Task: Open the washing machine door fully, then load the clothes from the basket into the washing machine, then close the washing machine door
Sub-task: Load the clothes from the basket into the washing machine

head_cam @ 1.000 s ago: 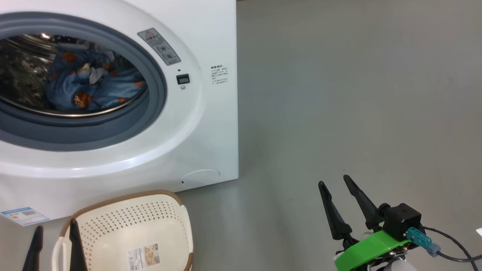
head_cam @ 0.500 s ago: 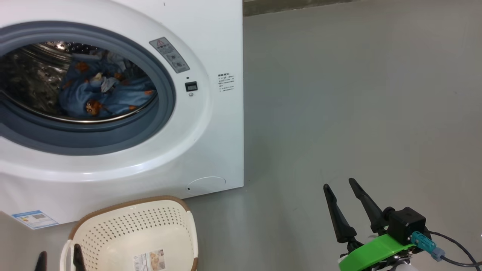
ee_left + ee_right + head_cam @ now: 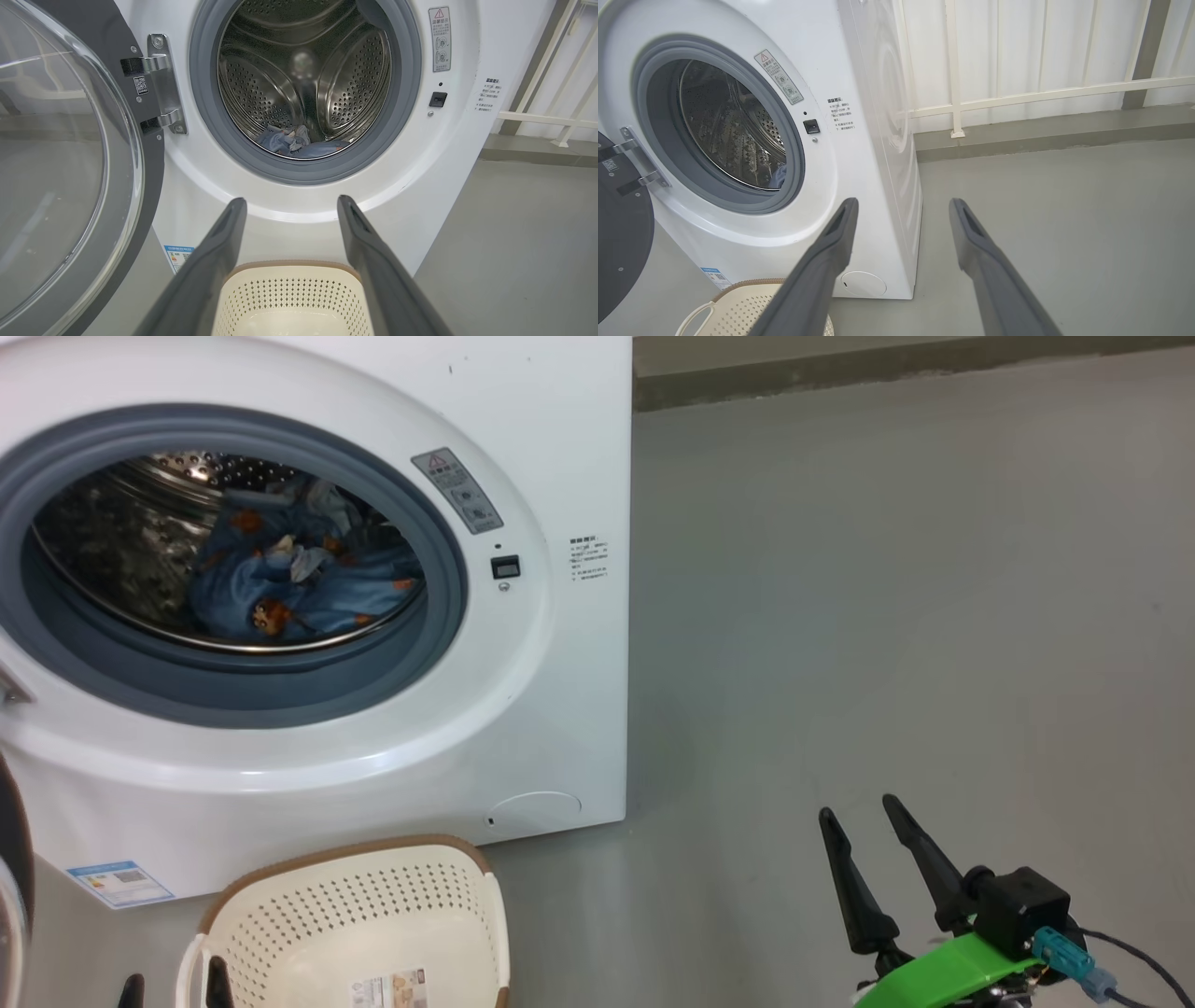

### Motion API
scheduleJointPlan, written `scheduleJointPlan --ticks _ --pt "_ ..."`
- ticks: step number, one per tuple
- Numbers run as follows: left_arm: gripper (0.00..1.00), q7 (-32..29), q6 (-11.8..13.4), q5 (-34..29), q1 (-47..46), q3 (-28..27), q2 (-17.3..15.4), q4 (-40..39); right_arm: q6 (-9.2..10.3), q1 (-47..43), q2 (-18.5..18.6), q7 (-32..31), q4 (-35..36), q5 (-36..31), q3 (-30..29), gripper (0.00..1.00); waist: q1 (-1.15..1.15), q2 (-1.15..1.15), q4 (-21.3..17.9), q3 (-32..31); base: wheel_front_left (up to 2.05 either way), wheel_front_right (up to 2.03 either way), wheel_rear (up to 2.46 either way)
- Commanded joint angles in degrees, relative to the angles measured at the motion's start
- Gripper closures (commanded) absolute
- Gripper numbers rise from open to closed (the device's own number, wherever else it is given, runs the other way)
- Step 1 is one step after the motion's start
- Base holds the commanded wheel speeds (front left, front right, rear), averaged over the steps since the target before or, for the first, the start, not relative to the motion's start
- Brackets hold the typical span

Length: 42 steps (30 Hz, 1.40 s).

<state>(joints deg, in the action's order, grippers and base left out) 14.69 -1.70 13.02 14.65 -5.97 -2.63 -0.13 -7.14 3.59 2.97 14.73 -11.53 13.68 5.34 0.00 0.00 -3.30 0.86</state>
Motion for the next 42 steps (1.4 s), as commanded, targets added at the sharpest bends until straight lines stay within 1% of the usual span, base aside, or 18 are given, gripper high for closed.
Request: scheduleJointPlan --ticks 1,6,22,42 --pt "0.00 0.3 0.6 -0.3 -0.7 -1.6 -0.3 -1.7 -0.35 0.0 -0.1 0.3 1.6 -0.9 1.3 0.00 0.00 0.00 0.4 -0.6 0.00 0.00 0.00" --pt "0.00 0.3 1.7 -1.3 -0.3 -1.0 -0.3 -1.9 -0.35 -0.5 -0.1 0.3 1.7 -1.0 1.1 0.00 0.00 0.00 0.8 -1.6 0.00 0.00 0.00" --pt "0.00 0.3 1.8 -2.0 0.6 0.6 -0.2 -2.2 -0.35 -1.9 -0.1 0.3 2.4 -1.6 0.6 0.00 0.00 0.00 1.8 -3.6 0.00 0.00 0.00" --pt "0.00 0.3 0.1 -2.1 0.2 -0.1 -0.2 -1.2 -0.35 -2.2 -0.1 0.3 2.0 -1.2 0.4 0.00 0.00 0.00 2.6 -3.9 0.00 0.00 0.00"
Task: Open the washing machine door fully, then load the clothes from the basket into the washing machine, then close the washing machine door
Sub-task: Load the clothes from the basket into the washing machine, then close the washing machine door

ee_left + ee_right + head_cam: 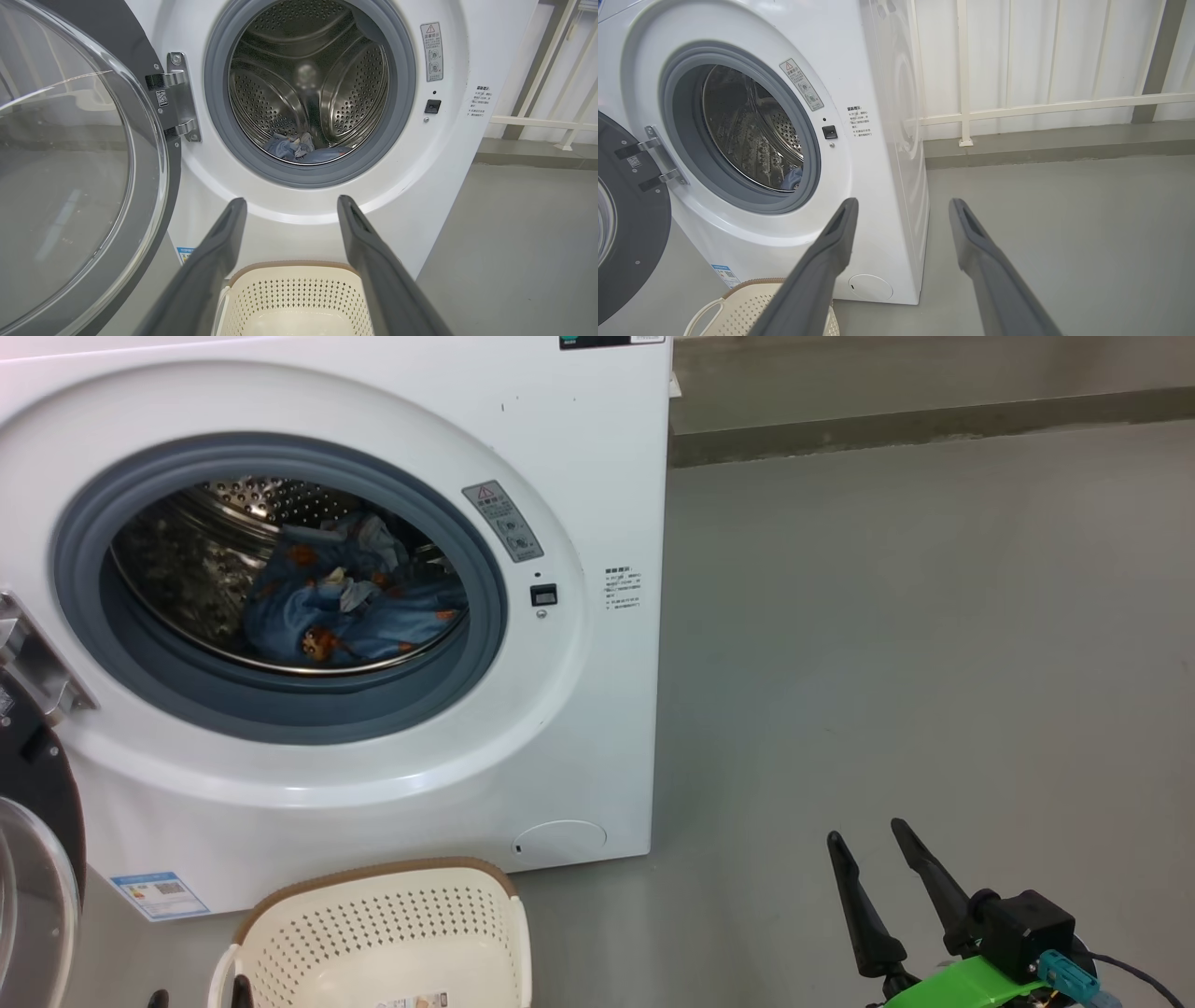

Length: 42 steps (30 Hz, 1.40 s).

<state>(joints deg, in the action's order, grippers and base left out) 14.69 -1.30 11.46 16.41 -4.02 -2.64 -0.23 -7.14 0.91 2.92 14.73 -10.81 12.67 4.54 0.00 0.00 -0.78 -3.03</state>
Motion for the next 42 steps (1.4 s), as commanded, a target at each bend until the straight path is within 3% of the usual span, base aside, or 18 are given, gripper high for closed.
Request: scheduleJointPlan --ticks 1,17,24,42 --pt "0.00 0.3 -0.4 -0.5 -1.6 -2.1 -0.2 -1.1 -0.35 0.5 0.0 0.3 1.3 -0.1 1.2 0.00 0.00 0.00 0.1 0.0 0.00 0.00 0.00" --pt "0.00 0.3 -1.3 -0.8 -2.2 -2.8 -0.2 -0.7 -0.35 0.6 0.0 0.3 1.2 0.0 1.1 0.00 0.00 0.00 0.2 0.3 0.00 0.00 0.00" --pt "0.00 0.3 -0.4 -1.2 -2.4 -2.7 -0.2 -0.3 -0.35 0.7 0.0 0.3 1.1 0.0 1.1 0.00 0.00 0.00 0.1 0.3 -0.25 0.25 0.00" --pt "0.00 0.3 -0.2 -0.4 -3.4 -3.6 -0.2 0.7 -0.35 0.7 0.0 0.3 1.1 0.4 0.8 0.00 0.00 0.00 0.0 0.4 -1.55 1.55 0.00"
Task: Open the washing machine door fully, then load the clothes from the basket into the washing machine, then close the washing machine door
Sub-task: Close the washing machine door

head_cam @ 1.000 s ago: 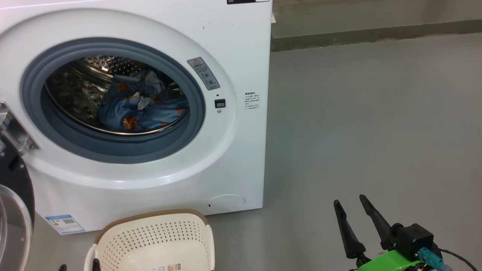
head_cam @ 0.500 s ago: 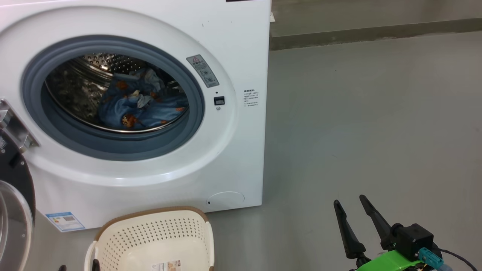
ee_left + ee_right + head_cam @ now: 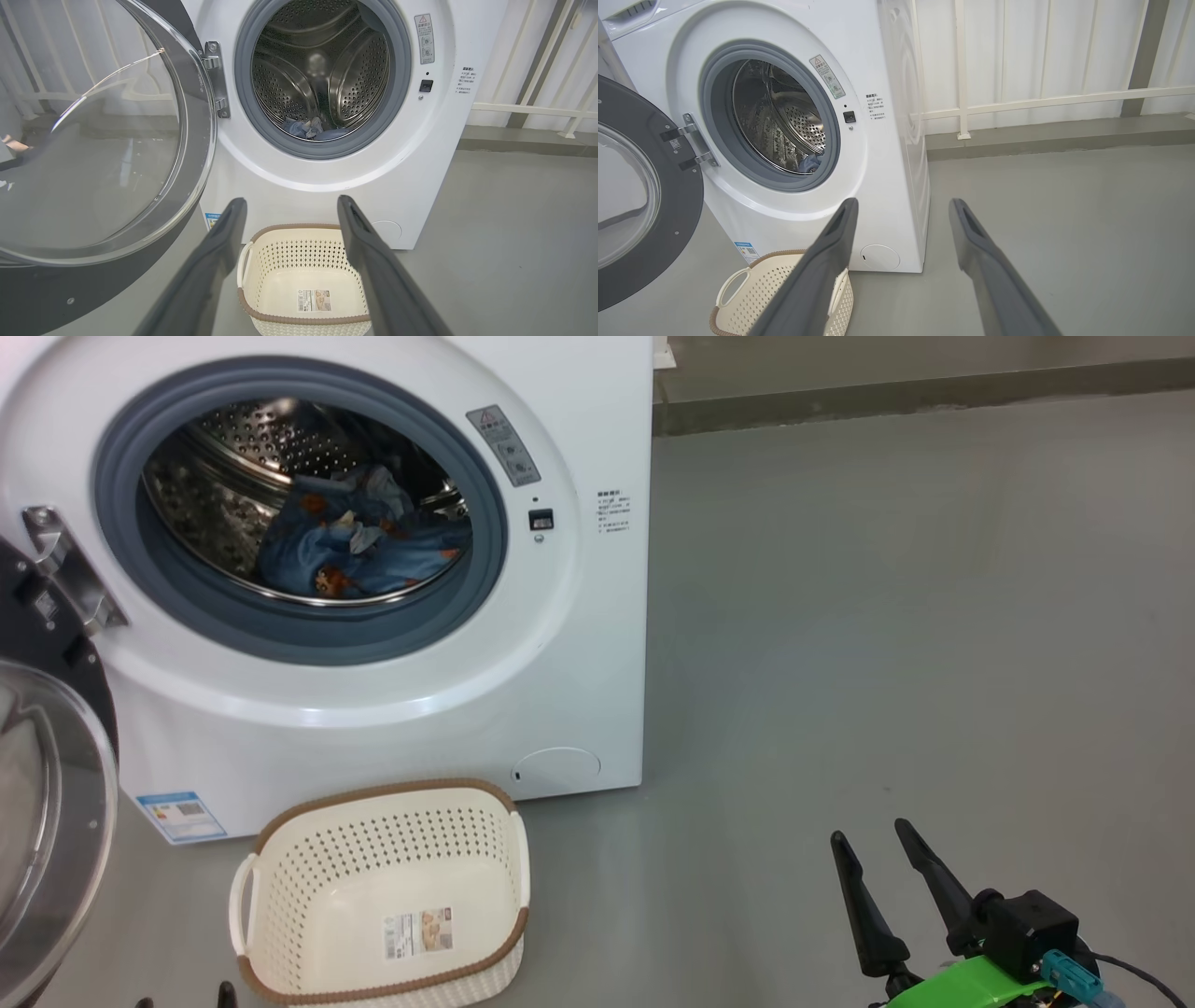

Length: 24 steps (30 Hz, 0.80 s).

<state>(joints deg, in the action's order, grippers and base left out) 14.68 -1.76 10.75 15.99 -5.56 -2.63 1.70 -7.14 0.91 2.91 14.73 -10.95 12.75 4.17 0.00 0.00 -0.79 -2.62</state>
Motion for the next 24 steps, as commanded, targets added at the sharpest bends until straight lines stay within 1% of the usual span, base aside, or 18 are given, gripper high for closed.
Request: scheduleJointPlan --ticks 1,6,11,13,17,24 --pt "0.00 0.3 0.2 0.3 -3.0 -2.2 -0.2 -1.3 -0.35 0.7 0.0 0.3 1.2 0.3 1.1 0.00 0.00 0.00 0.1 0.0 -1.16 1.16 0.00" --pt "0.00 0.3 0.3 0.4 -3.2 -2.9 -0.2 -1.8 -0.35 0.7 0.0 0.3 1.2 0.4 1.0 0.00 0.00 0.00 0.4 0.0 -0.72 0.72 0.00" --pt "0.00 0.3 0.4 0.6 -3.2 -3.0 -0.2 -2.3 -0.35 0.6 0.0 0.3 1.4 0.2 0.9 0.00 0.00 0.00 0.8 0.1 -0.05 0.05 0.00" --pt "0.00 0.3 -0.1 1.2 -3.0 -2.7 -0.2 -2.0 -0.35 0.5 0.0 0.3 1.4 0.2 0.9 0.00 0.00 0.00 1.0 0.1 0.00 0.00 0.00" --pt "0.00 0.3 -0.3 1.2 -2.9 -2.7 -0.2 -2.0 -0.35 0.4 0.0 0.3 1.5 0.1 0.9 0.00 0.00 0.00 1.5 0.0 0.00 0.00 0.00" --pt "0.00 0.3 0.3 1.3 -2.6 -2.5 -0.2 -2.2 -0.35 -0.1 0.0 0.3 1.5 0.0 0.9 0.00 0.00 0.00 4.6 -0.1 0.00 0.00 0.00"
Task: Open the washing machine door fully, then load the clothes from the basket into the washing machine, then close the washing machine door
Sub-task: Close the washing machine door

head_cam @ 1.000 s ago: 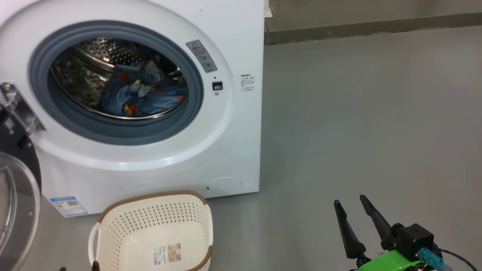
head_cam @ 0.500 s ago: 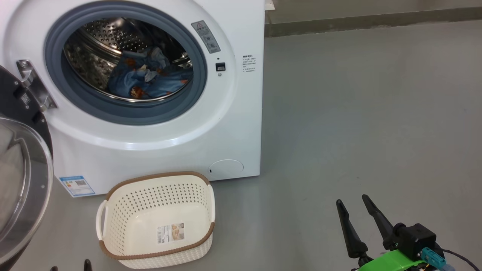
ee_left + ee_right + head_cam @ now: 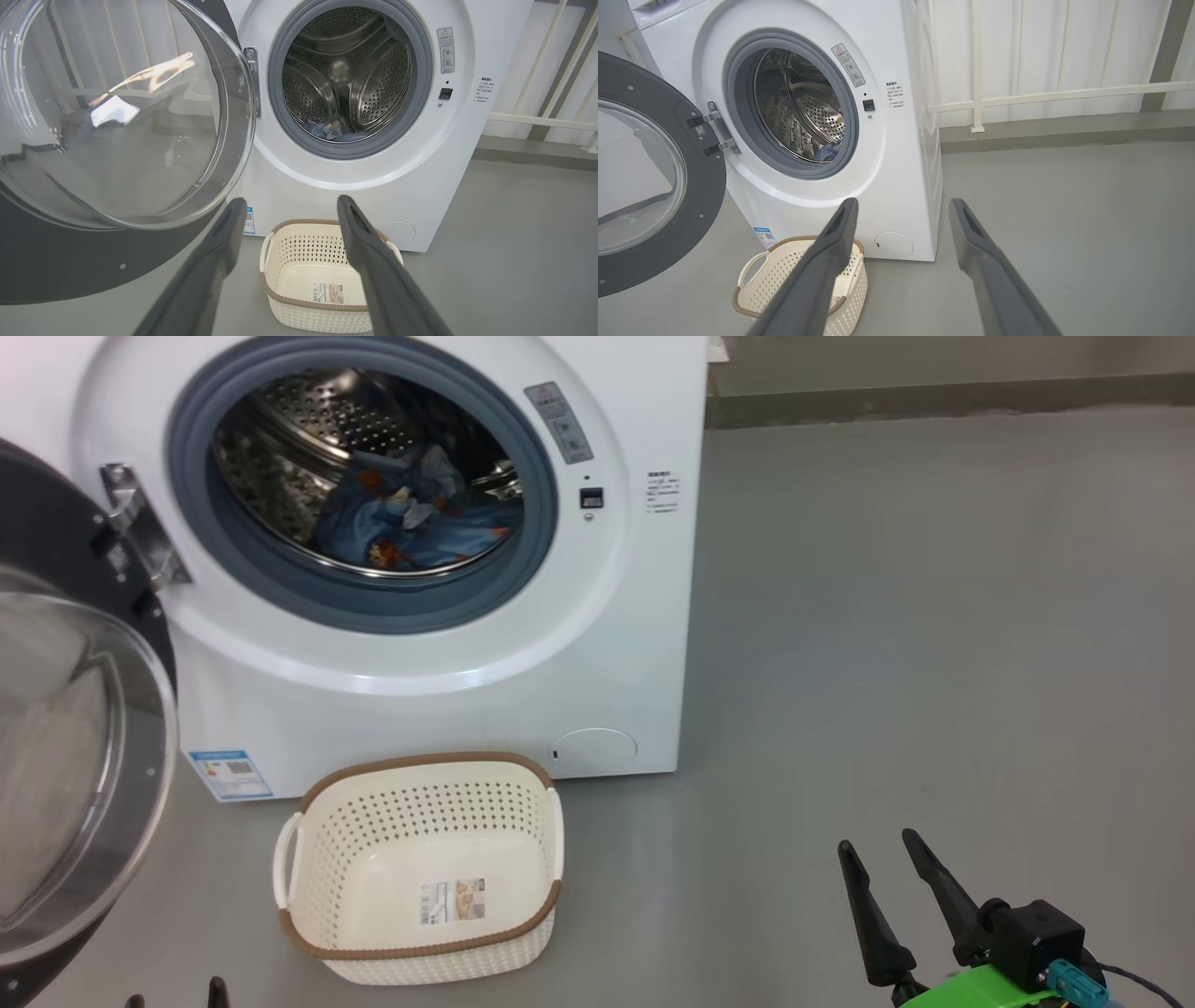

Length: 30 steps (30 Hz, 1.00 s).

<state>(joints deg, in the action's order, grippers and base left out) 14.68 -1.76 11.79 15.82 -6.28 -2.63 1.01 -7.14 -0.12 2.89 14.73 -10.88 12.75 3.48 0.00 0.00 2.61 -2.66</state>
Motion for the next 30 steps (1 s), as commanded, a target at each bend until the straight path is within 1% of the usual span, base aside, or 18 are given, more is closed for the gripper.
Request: scheduleJointPlan --ticks 1,7,18,22,30 --pt "0.00 0.3 0.4 0.4 -2.3 -1.8 -0.2 -1.4 -0.35 1.0 0.0 0.3 1.5 0.1 1.7 0.00 0.00 0.00 1.8 -0.1 0.00 0.00 0.00" --pt "0.00 0.3 1.4 0.6 -1.6 -1.8 -0.2 -1.4 -0.35 0.5 0.0 0.3 1.5 -0.2 2.2 0.00 0.00 0.00 6.2 -0.5 0.00 0.00 0.00" --pt "0.00 0.3 1.9 1.7 -0.4 -2.1 -0.2 -1.1 -0.35 -0.6 0.0 0.3 1.1 0.4 2.8 0.00 0.00 0.00 15.4 -1.7 0.00 0.00 0.00" --pt "0.00 0.3 2.6 2.7 0.0 -2.1 -0.2 -0.4 -0.35 -0.5 0.0 0.3 0.9 0.6 3.5 0.00 0.00 0.00 18.2 -1.9 0.00 0.00 0.00" --pt "0.00 0.3 3.4 2.3 0.7 -2.1 -0.2 -0.3 -0.35 -0.6 0.0 0.3 0.7 0.2 4.1 0.00 0.00 0.00 23.5 -2.2 0.00 0.00 0.00"
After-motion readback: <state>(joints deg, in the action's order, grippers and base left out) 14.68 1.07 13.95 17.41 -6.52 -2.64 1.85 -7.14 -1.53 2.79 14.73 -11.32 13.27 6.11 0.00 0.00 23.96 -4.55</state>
